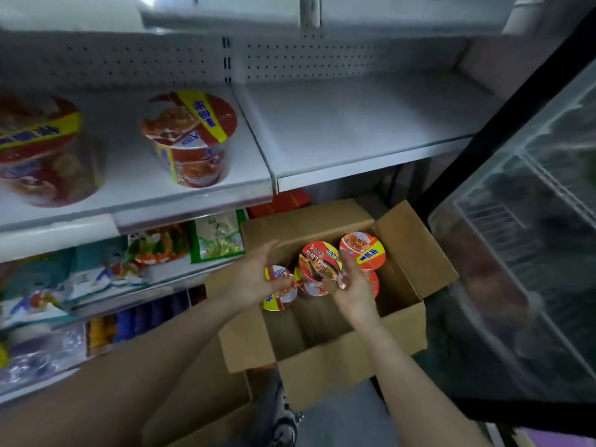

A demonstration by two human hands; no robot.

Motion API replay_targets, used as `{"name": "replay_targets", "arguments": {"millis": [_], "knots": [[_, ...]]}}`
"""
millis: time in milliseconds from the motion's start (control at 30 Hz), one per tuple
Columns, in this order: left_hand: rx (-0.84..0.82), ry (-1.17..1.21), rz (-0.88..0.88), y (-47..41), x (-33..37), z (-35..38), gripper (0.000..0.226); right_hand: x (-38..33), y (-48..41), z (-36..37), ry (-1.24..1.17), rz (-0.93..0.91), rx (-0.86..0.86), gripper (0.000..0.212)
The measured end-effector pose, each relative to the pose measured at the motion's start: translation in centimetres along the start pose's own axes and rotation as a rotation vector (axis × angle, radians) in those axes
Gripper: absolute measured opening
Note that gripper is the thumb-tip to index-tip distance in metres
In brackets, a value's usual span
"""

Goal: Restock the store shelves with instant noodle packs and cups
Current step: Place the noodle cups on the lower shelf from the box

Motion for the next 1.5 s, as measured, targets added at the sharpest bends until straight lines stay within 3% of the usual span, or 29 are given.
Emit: {"name": "replay_targets", "arguments": {"millis": [233, 700, 867, 1033, 1233, 1400, 1500], "knots": [[-0.135, 0.035, -0.216, -8.0, -3.6, 7.8, 0.094, 9.9, -5.9, 0.1, -0.049, 0.106, -0.035, 0.082], [-0.357, 0.164, -0.354, -18.0, -9.2, 16.9, 0.101, 20.3, -16.3, 6.5, -0.165, 0.33, -0.194, 0.108], [-0.332, 0.369, -0.378, -17.9, -10.1, 17.3, 0.119, 20.1, -16.0, 5.9, -0.238, 0.344, -0.189, 0.084], [-0.275, 0.347, -0.357, -15.2, -8.7, 16.0, 0.096, 17.2, -13.7, 3.6, -0.312, 0.295, -0.173, 0.08], [-0.066, 0.214, -0.16, -11.3, -6.9, 12.1, 0.077, 12.9, -10.3, 1.1, -0.318, 0.301, -0.145, 0.086], [0.024, 0.319, -0.045, -6.2, -3.4, 7.0, 0.071, 7.4, -5.9, -0.6, -0.374, 0.21, -0.117, 0.087], [0.061, 0.362, -0.008, -3.2, -2.1, 3.4, 0.076, 4.6, -3.7, -0.9, -0.443, 0.146, -0.128, 0.072]]}}
Point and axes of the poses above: each hand's wrist, its own y-axis away from the middle knuckle, its own z-axis out of the palm, x = y × z, the point moved 4 cm from there along -y, towards the middle knuckle, and after that the axes turned 4 degrees about -z, right-handed, at the moved point
